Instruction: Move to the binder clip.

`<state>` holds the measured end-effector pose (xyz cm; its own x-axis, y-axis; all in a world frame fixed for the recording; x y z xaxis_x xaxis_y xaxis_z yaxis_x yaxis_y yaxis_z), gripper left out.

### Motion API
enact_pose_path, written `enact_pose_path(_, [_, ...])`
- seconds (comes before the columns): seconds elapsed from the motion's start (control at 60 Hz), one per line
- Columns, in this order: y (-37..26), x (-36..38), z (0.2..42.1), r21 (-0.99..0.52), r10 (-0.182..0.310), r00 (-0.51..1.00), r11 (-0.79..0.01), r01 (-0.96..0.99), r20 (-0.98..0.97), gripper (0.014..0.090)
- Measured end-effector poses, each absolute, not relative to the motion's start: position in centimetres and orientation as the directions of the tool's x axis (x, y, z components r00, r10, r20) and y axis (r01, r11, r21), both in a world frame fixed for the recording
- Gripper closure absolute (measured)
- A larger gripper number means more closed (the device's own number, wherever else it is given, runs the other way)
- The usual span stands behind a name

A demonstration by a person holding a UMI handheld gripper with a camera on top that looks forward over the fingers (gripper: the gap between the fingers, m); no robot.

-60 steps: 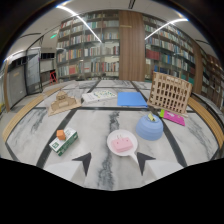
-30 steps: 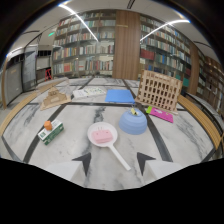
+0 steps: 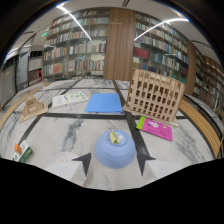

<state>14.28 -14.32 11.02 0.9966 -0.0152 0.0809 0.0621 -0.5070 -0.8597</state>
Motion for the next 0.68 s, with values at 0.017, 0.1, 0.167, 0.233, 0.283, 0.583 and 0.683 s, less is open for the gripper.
enact_pose_path(0.017, [-13.8, 14.3, 10.8, -0.857, -0.015, 0.996, -0.511, 0.064, 0.084, 0.0188])
enact_pose_path(0.1, [-11.2, 14.7, 9.9, -0.851, -0.009, 0.996, -0.52, 0.068, 0.085, 0.0187])
enact_pose_path(0.167, [-9.8, 14.9, 9.1, -0.847, -0.004, 0.997, -0.527, 0.068, 0.083, 0.0187])
enact_pose_path(0.233, [-9.0, 14.8, 8.4, -0.844, 0.002, 0.997, -0.533, 0.064, 0.074, 0.0186])
enact_pose_path(0.283, [-8.6, 14.7, 7.9, -0.841, 0.006, 0.998, -0.538, 0.052, 0.058, 0.0186])
enact_pose_path(0.583, [-8.3, 14.3, 7.1, -0.828, 0.011, 0.999, -0.559, 0.039, 0.04, 0.0185])
enact_pose_path(0.683, [-8.4, 14.5, 7.2, -0.83, 0.007, 0.999, -0.556, 0.045, 0.049, 0.0188])
